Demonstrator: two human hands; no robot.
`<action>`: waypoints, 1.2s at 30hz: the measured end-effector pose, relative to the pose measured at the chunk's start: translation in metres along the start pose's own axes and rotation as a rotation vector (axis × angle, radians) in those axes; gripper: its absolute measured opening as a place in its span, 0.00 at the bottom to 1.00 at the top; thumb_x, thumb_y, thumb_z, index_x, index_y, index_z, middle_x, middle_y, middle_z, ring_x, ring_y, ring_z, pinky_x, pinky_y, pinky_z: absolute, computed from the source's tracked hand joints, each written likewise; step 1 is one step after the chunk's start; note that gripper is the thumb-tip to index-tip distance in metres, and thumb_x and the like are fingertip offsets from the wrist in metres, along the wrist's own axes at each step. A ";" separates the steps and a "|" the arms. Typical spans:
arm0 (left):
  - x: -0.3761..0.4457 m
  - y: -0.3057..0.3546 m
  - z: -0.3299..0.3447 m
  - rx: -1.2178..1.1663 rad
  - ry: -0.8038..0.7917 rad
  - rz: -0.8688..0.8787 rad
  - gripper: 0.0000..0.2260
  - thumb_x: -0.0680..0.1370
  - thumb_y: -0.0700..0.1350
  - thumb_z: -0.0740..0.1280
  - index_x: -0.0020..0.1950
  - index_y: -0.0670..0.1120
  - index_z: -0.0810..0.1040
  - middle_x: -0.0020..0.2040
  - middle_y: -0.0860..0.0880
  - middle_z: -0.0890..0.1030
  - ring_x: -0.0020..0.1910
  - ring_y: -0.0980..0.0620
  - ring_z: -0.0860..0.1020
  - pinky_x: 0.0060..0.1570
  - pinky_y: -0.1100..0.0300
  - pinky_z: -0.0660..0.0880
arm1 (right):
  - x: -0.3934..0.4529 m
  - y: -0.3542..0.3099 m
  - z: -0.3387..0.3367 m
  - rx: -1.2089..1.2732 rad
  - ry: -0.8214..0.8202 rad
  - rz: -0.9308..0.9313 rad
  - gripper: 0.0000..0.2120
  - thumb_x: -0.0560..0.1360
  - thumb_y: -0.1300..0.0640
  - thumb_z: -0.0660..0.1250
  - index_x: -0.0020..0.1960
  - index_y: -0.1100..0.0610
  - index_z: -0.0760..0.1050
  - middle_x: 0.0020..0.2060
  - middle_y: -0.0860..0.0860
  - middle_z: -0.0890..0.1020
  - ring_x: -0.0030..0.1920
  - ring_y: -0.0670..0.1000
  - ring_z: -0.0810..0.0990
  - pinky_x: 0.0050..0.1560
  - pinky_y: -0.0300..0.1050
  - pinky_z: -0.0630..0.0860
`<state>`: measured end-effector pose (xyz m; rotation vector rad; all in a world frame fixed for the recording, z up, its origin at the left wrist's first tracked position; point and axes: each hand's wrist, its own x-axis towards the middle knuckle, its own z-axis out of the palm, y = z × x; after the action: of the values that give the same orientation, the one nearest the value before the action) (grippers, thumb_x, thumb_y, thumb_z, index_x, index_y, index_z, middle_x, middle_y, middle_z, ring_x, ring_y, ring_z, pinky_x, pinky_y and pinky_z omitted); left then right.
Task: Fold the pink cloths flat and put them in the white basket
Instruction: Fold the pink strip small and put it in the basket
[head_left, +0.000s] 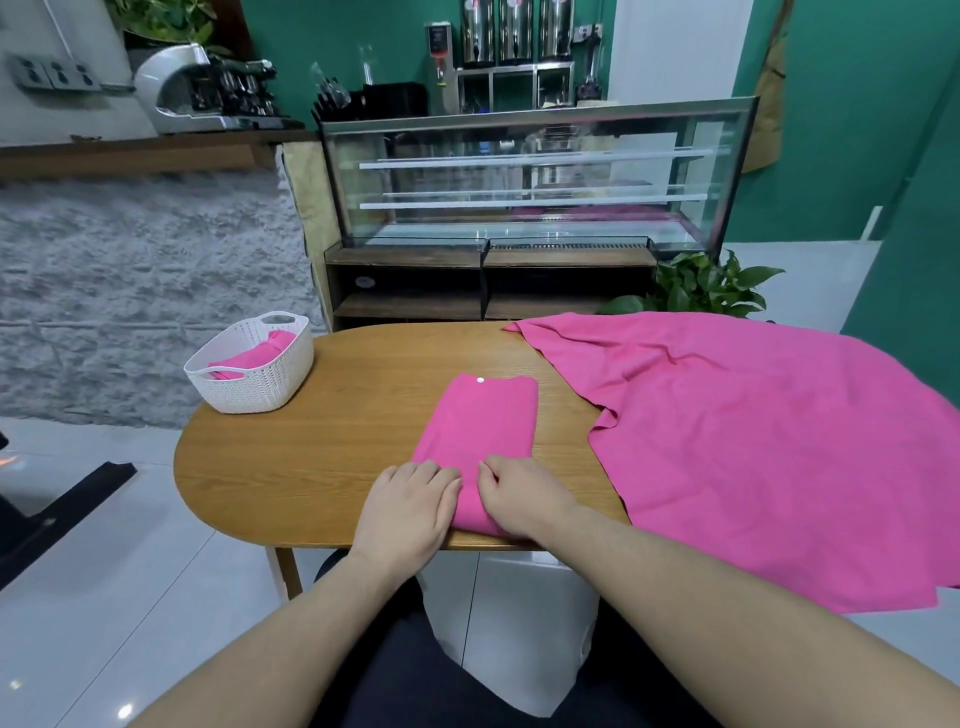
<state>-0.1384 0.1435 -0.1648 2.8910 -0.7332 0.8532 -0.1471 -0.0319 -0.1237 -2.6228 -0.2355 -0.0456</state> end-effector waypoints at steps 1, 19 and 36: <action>0.000 0.001 -0.001 0.009 -0.006 -0.005 0.15 0.82 0.49 0.52 0.51 0.51 0.79 0.41 0.54 0.77 0.41 0.49 0.76 0.44 0.53 0.71 | 0.001 -0.001 -0.001 -0.013 -0.007 0.018 0.17 0.83 0.50 0.51 0.52 0.59 0.75 0.52 0.61 0.82 0.53 0.62 0.79 0.51 0.50 0.72; 0.011 -0.001 -0.010 -0.007 -0.069 -0.038 0.17 0.82 0.51 0.50 0.43 0.51 0.76 0.39 0.52 0.77 0.39 0.46 0.76 0.38 0.52 0.70 | -0.001 0.006 0.012 -0.123 0.168 -0.209 0.16 0.81 0.49 0.48 0.44 0.55 0.69 0.40 0.58 0.80 0.42 0.62 0.78 0.46 0.54 0.71; 0.039 0.005 -0.022 -0.211 -0.461 -0.382 0.24 0.84 0.54 0.47 0.50 0.45 0.81 0.55 0.40 0.83 0.56 0.39 0.79 0.55 0.52 0.72 | -0.009 0.009 0.014 -0.338 0.108 -0.243 0.22 0.80 0.48 0.48 0.45 0.57 0.78 0.38 0.55 0.80 0.37 0.59 0.78 0.39 0.52 0.77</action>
<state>-0.1230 0.1262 -0.1258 2.9035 -0.2419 0.0643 -0.1540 -0.0346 -0.1408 -2.8977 -0.5493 -0.3364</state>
